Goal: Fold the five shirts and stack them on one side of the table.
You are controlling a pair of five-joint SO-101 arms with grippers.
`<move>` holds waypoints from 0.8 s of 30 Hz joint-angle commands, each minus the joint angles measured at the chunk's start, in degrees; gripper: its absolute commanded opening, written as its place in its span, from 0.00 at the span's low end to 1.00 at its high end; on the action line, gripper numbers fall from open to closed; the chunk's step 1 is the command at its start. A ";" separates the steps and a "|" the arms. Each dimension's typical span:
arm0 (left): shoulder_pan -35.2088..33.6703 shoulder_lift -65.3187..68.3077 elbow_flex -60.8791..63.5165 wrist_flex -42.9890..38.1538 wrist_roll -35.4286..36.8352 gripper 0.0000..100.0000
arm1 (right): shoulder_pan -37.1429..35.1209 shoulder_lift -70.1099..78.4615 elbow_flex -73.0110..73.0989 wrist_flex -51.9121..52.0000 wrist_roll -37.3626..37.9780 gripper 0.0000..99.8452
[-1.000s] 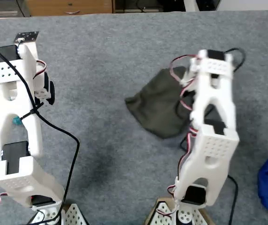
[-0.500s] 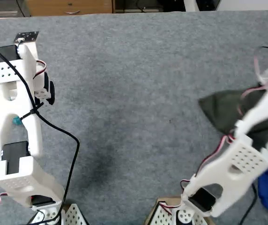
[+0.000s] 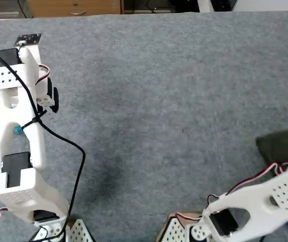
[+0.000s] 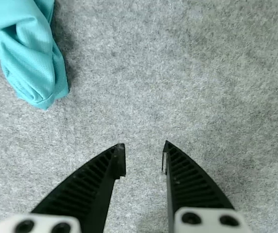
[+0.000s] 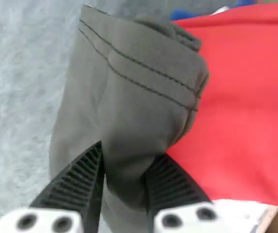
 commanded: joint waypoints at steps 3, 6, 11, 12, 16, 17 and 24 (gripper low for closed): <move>-0.09 -3.38 -0.44 0.70 -0.53 0.14 | 3.91 -4.97 -9.80 0.97 1.49 0.01; 0.09 -3.38 -0.44 0.70 -0.53 0.14 | 4.00 -6.02 -13.85 0.97 1.32 0.01; -0.09 -6.73 0.44 0.70 -0.53 0.14 | 4.79 -6.37 -17.45 0.97 1.23 0.01; -0.09 -7.60 0.70 0.70 -0.53 0.14 | 5.58 -6.37 -17.63 0.97 1.14 0.01; -0.09 -11.12 2.73 0.70 -0.62 0.14 | 9.27 -6.11 -17.45 0.97 1.49 0.01; -0.09 -11.91 3.25 0.70 -0.62 0.14 | 10.24 -6.02 -17.36 0.97 1.58 0.01; -0.09 -14.11 5.01 0.62 -0.62 0.14 | 16.04 -2.07 -17.27 0.97 6.68 0.01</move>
